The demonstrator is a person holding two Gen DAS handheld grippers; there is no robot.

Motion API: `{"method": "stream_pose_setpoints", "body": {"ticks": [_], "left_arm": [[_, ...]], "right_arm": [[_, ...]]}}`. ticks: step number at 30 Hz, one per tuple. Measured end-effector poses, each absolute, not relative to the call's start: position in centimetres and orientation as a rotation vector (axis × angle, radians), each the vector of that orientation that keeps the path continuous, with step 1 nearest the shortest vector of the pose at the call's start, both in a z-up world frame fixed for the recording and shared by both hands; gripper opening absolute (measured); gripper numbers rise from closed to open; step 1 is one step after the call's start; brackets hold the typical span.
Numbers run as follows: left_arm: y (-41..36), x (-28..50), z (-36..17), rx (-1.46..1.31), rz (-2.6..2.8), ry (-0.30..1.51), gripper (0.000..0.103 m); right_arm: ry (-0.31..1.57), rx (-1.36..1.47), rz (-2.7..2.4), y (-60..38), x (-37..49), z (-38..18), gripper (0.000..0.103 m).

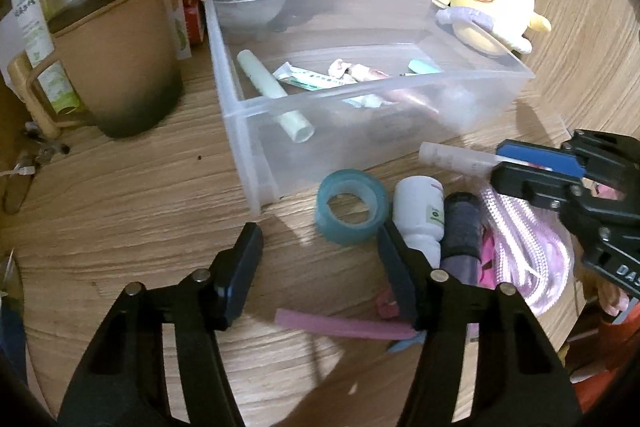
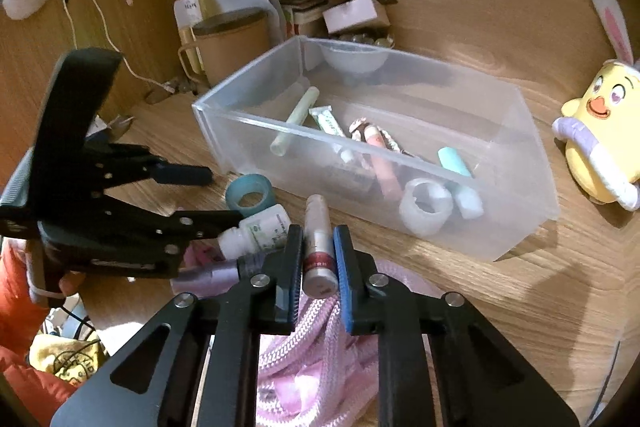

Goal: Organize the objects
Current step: 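Grasp the lipstick with right tool while left tool grasps the teal tape roll, then lower the lipstick and teal tape roll into the clear box and open both tools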

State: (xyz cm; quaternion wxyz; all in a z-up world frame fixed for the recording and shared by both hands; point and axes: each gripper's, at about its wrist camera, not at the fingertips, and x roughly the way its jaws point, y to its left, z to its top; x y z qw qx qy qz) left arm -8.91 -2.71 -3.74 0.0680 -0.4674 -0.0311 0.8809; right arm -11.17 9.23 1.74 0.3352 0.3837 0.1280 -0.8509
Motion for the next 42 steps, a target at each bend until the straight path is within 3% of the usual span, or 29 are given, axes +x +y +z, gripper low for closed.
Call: {"method": "stream_pose_setpoints", "body": {"ticks": [15, 24, 42], "left_arm": [[-1.3, -10.7, -3.6, -1.397, 2.659, -0.142, 0.040], [-1.5, -9.0, -2.3, -1.353, 2.684, -0.143, 0.039], [-1.0, -7.9, 5.9, -1.053, 2.818, -0.054, 0.039]], "right_arm": [[0.254, 0.918, -2.268, 12.1, -9.8, 4.5, 0.014], [0.208, 0.844, -2.292, 13.0, -9.6, 6.2, 0.014], [0.159, 0.810, -2.373, 11.9, -14.6, 7.6, 0.014]]}}
